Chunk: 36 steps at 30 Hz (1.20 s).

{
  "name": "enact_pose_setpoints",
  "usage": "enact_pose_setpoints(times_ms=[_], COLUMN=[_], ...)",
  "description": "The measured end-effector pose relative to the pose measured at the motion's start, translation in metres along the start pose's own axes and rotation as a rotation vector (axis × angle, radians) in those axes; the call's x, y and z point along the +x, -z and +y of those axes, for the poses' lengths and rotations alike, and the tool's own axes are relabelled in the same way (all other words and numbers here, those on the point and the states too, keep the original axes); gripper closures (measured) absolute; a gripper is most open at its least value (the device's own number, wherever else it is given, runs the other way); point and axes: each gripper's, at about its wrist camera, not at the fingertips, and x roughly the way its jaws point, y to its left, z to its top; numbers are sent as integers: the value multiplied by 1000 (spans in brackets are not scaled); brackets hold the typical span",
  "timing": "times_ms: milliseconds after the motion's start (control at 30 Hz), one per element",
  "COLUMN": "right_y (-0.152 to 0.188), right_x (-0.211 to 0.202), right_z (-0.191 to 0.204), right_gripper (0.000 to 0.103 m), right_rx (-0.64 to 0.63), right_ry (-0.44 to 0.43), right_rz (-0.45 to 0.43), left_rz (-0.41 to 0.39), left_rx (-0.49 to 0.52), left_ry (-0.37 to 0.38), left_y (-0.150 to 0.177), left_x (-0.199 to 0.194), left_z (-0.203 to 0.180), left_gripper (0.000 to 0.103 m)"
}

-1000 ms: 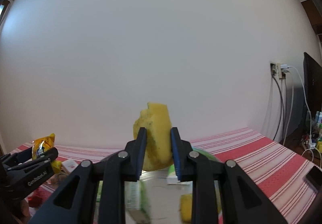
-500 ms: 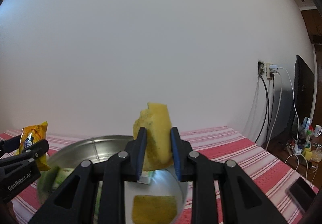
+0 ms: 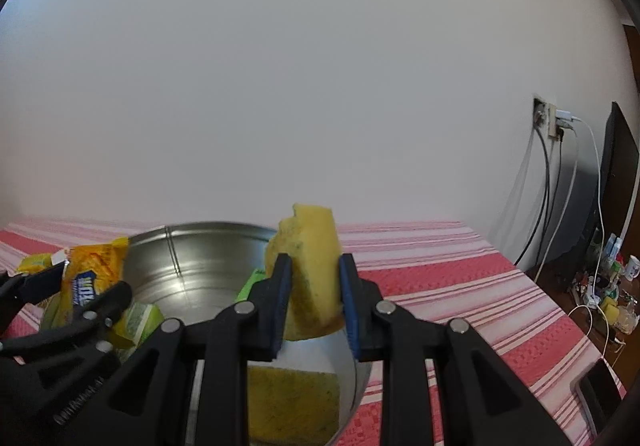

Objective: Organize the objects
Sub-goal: 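Open the left tool over the tin while the right tool releases the sponge inside, then move both open tools away from the tin toward the remaining items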

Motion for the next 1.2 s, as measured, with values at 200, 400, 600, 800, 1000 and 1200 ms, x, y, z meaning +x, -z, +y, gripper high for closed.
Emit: enact_pose_setpoints(times_ms=[200, 400, 600, 800, 1000, 1200], right_y=[5, 6, 3, 6, 9, 14], right_x=[9, 17, 0, -13, -13, -18], right_z=[-5, -14, -28, -54, -48, -38], right_gripper=[79, 73, 19, 0, 0, 0], right_rx=[-6, 24, 103, 248, 233, 202], right_ry=[-7, -31, 30, 21, 28, 56], right_rz=[23, 46, -55, -146, -165, -196], left_rz=[0, -7, -85, -107, -90, -105], left_rx=[11, 35, -29, -57, -68, -59], left_ry=[3, 41, -11, -37, -43, -81], left_y=[0, -4, -17, -18, -9, 0], left_x=[2, 2, -20, -32, -35, -41], left_z=[-1, -8, 10, 25, 36, 50], left_gripper=[42, 41, 9, 6, 6, 6])
